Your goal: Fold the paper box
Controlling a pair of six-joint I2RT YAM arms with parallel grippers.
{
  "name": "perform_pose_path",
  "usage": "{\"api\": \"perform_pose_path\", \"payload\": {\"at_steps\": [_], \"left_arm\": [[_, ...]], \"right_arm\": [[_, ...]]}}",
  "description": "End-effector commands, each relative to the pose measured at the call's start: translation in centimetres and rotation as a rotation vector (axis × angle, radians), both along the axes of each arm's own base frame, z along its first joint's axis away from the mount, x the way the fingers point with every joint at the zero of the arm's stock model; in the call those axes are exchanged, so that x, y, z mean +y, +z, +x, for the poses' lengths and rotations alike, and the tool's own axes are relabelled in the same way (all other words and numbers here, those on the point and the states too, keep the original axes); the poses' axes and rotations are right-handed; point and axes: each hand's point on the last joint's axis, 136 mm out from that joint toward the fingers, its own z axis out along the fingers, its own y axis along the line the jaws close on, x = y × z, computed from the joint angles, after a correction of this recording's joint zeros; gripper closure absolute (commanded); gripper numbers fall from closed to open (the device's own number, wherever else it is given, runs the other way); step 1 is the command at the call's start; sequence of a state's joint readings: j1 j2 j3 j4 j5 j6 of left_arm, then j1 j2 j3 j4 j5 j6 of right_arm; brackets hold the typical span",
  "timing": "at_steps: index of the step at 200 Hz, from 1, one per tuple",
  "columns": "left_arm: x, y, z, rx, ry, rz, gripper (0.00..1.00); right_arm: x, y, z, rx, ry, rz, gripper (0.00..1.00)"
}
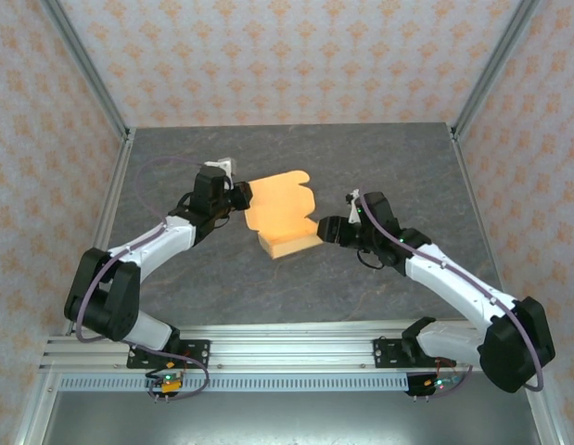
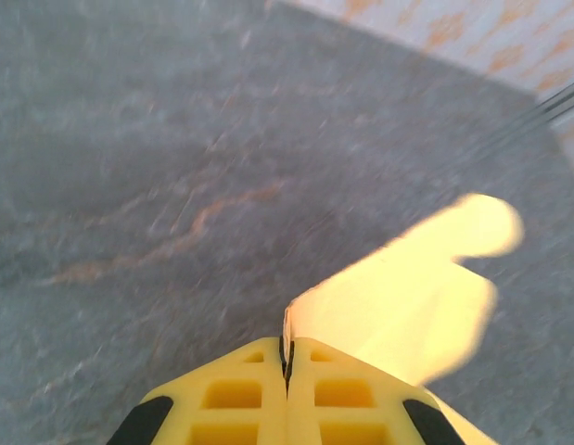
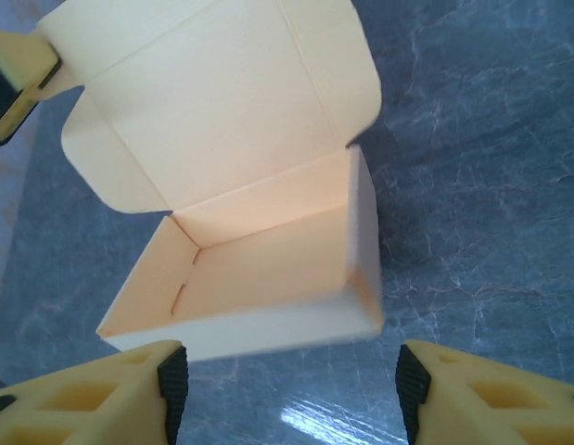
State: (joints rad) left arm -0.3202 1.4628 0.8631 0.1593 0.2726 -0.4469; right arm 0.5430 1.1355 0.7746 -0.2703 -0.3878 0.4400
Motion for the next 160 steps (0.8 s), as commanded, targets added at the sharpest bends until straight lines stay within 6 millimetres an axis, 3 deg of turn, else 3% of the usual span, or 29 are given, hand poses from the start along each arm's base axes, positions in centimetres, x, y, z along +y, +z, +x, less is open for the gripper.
{"api": "perform_pose_path", "payload": {"at_steps": [1, 29, 44, 56, 71, 104, 160], "left_arm": [[0.1, 2.1, 0.3, -0.165, -0.003, 0.045, 1.0], [-1.6, 1.9, -1.1, -0.255, -0.075, 0.065, 0.91], [-2.2, 1.3, -1.9, -0.247, -0.109, 0.073, 0.77], [-2.4, 1.3, -2.4, -0.248, -0.128, 0.066, 0.73], [-2.2, 1.6, -3.0, -0.259, -0.135, 0.069, 0.73], [-2.4, 1.9, -4.0, -0.263, -0.185, 0.109, 0.79], [-2.7, 1.8, -5.1, -0.27, -0.22, 0.091, 0.78]], "right_arm": [[-2.5, 0.5, 0.7, 0.045, -0.175, -0.005, 0.33], [-4.9, -0.5, 1.8, 0.046, -0.3, -0.015, 0.3], [-4.6, -0.6, 2.3, 0.009, -0.26, -0.003, 0.31], [-4.1, -0.5, 2.6, -0.053, -0.185, -0.03, 0.33], [-3.5, -0.1, 3.2, -0.16, -0.069, -0.097, 0.35], [-3.2, 1.4, 5.2, -0.285, 0.018, -0.173, 0.36], [-0.6, -0.7, 8.3, -0.364, 0.223, -0.243, 0.33]]}}
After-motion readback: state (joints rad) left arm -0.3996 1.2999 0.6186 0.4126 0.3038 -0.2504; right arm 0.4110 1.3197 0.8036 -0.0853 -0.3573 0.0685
